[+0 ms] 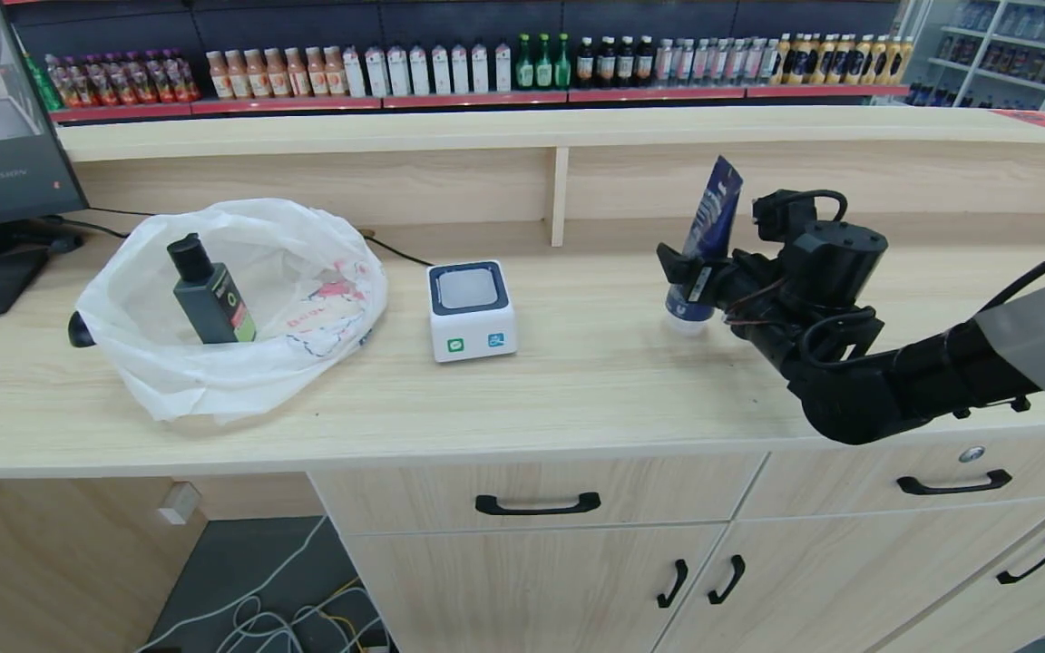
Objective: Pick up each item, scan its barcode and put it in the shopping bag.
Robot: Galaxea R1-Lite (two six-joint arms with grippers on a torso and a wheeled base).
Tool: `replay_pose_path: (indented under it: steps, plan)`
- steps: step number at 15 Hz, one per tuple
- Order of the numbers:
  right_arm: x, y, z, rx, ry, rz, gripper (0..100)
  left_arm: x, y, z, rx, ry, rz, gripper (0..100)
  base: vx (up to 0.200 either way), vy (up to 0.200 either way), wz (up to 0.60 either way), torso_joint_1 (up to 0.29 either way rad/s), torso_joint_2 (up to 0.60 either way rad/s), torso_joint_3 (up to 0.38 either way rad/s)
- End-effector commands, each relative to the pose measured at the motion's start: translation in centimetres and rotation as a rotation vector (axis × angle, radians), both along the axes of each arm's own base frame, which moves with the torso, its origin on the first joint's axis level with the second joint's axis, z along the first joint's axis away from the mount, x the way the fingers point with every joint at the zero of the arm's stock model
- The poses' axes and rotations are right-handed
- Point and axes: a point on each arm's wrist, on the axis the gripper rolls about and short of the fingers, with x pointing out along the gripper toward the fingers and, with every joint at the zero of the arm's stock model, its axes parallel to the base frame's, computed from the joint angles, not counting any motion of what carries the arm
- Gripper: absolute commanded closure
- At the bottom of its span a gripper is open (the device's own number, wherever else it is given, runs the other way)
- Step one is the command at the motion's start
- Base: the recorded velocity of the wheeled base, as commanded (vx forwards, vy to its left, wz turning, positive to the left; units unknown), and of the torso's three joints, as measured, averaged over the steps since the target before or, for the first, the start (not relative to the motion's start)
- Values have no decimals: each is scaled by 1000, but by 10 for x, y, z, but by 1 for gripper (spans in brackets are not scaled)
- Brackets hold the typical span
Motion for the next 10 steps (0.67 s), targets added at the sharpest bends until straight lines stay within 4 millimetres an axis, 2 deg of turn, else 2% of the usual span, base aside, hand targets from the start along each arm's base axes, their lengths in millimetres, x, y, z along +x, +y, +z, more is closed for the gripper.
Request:
replay_pose_path:
  steps: [1, 3, 4, 10]
  plan:
    - [1, 1, -4, -3, 6, 1, 0, 0, 0, 0, 0, 0, 1, 0, 0, 0, 0, 0, 0, 0]
    - [1, 3, -2, 0, -9, 0, 0, 0, 0, 0, 0, 0, 1, 0, 0, 0, 0, 0, 0, 0]
    - [1, 3, -2, 3, -17, 0, 100, 0, 0, 0, 0, 0, 1, 0, 0, 0, 0, 0, 0, 0]
    - [1, 3, -3, 12, -56, 3, 100, 0, 0, 0, 0, 0, 1, 0, 0, 0, 0, 0, 0, 0]
